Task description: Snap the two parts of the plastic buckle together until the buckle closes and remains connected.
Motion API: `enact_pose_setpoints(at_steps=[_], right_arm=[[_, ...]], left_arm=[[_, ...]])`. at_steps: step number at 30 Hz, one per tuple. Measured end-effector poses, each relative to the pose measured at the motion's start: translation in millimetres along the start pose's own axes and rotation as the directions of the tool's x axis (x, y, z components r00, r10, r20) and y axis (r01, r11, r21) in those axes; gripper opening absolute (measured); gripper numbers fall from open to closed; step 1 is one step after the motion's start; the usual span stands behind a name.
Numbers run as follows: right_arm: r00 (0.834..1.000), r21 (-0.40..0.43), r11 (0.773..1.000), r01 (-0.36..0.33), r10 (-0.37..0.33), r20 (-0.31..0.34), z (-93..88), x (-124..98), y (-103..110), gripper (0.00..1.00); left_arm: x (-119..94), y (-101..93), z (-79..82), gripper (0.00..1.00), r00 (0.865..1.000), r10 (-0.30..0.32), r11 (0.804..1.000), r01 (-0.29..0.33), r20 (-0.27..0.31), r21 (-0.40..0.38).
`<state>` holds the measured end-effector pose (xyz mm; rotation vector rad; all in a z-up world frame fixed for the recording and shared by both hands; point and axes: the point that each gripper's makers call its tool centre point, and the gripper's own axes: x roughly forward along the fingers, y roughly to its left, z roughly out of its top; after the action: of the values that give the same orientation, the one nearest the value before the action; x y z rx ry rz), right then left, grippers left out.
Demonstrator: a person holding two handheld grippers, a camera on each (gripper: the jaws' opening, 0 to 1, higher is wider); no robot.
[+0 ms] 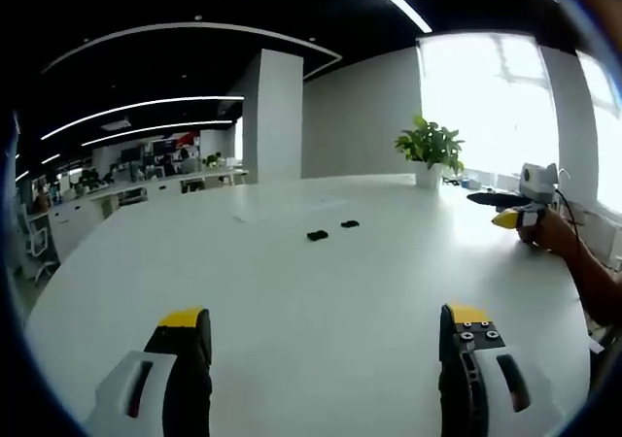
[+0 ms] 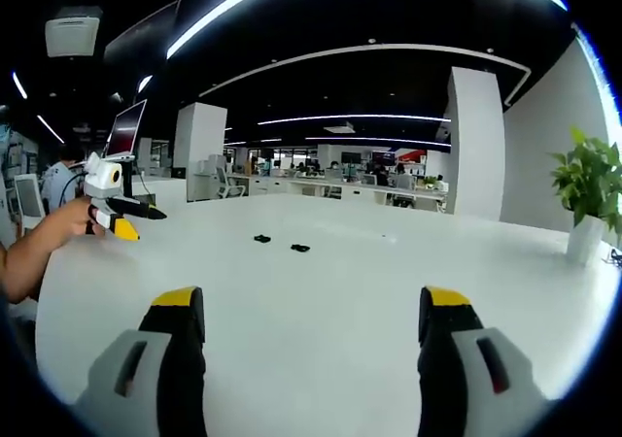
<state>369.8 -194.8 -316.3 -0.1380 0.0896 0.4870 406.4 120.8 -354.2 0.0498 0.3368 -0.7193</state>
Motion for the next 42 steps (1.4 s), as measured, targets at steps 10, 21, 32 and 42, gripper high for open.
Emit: enact_pose_setpoints(at_steps=[10, 21, 32, 42], right_arm=[[1.0, 0.006, 1.0, 0.002, -0.002, -0.003, -0.8, 0.0, -1.4, 0.9], [1.0, 0.009, 1.0, -0.006, 0.006, 0.003, 0.6, 0.3, 0.1, 0.89], [0.999, 0.042, 0.999, -0.03, 0.03, 0.012, 2.1, 1.7, 3.6, 0.89], [0.999, 0.029, 0.999, -0.032, 0.033, -0.005, 3.8, 7.6, 2.4, 0.89]], left_arm=[[-1.6, -1.6, 2.6, 0.99, 1.0, -0.004, 1.0, 0.004, 0.015, 0.003], [-1.5, -5.4, 0.7, 0.99, 1.0, -0.017, 1.0, 0.017, 0.005, 0.011], [0.5, -4.7, 3.1, 0.97, 0.999, -0.028, 1.0, 0.028, 0.014, -0.005], [10.6, -15.2, 21.8, 0.99, 0.998, -0.054, 0.999, 0.054, 0.033, 0.007]])
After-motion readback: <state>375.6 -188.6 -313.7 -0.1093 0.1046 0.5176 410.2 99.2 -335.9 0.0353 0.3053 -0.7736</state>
